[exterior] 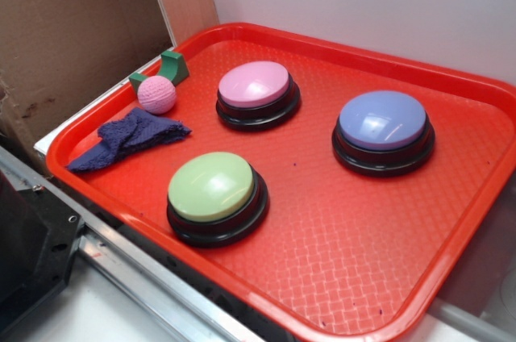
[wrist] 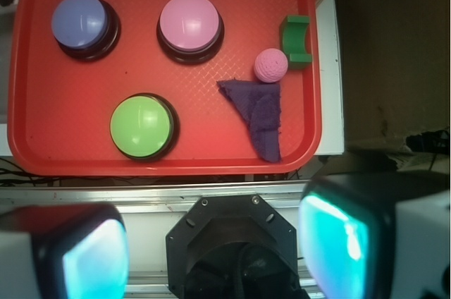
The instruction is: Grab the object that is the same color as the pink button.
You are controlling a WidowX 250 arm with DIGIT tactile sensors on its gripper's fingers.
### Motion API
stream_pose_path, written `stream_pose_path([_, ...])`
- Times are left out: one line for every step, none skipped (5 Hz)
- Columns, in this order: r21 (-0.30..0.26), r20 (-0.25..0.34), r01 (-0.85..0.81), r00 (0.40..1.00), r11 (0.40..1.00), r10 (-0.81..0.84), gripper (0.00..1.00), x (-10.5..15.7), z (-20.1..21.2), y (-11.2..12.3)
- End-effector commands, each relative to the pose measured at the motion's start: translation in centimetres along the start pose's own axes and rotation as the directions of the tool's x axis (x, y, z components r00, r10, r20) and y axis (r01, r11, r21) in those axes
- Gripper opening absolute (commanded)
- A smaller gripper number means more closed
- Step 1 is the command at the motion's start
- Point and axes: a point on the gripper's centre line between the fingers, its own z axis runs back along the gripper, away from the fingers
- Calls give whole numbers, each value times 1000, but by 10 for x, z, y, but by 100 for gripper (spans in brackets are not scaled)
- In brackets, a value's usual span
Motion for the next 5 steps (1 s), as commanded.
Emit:
stream_pose_path([0,0,0,1000,1000,0,100,0,0,0])
stream_pose_path([-21,24,-172,985,985,173,100,13,-20,9])
stream_pose_path([-75,8,-340,940,938,341,100,23,-38,19])
stream_pose_path([-94,30,-559,825,824,564,100,36,-62,41])
stream_pose_path([-106,68,-741,660,663,748,100,44,-85,56])
